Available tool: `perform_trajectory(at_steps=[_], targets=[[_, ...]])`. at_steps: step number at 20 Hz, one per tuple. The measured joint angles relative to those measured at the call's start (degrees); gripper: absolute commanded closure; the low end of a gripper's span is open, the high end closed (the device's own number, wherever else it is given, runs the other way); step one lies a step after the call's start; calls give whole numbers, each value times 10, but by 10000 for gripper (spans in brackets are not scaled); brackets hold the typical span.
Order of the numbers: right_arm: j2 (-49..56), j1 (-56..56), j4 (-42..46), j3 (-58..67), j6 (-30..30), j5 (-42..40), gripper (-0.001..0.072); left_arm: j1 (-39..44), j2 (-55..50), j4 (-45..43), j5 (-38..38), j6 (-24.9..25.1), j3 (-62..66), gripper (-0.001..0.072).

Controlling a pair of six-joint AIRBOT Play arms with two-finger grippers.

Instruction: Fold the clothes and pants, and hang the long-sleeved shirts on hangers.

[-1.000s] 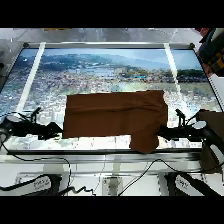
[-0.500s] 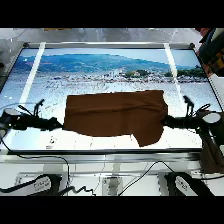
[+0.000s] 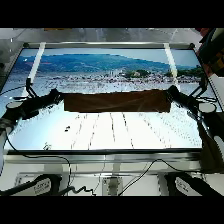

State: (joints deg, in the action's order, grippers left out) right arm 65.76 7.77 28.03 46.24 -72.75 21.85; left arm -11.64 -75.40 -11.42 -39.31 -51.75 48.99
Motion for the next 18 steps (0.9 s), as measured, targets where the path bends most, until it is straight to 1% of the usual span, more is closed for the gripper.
perform_trajectory(at_steps=[1, 3, 4, 5, 6, 7, 9, 10, 12, 15, 18], targets=[[31, -7, -7, 22, -7, -21, 699, 17, -11, 21, 52, 1, 3, 685], [101, -17, -17, 77, -21, -53, 696, 46, -38, 47, 117, 4, 16, 684], [138, -20, -20, 106, -26, -63, 603, 57, -56, 56, 139, 7, 26, 611], [170, -22, -23, 132, -30, -71, 296, 66, -74, 62, 158, 10, 36, 264], [201, -24, -24, 156, -33, -78, 34, 71, -91, 67, 171, 11, 45, 4], [223, -24, -24, 174, -34, -81, 20, 75, -106, 70, 181, 13, 52, 9], [253, -24, -16, 200, -38, -81, 21, 73, -121, 63, 183, 23, 63, 11], [261, -21, -3, 211, -38, -75, 21, 67, -123, 50, 176, 27, 66, 19], [271, -10, 36, 231, -40, -38, 21, 45, -124, 4, 148, 29, 70, 19], [279, 10, 111, 257, -41, 56, 22, 1, -126, -97, 77, -21, 73, 19], [282, 18, 162, 270, -41, 139, 22, -30, -135, -188, 9, -75, 75, 19]])
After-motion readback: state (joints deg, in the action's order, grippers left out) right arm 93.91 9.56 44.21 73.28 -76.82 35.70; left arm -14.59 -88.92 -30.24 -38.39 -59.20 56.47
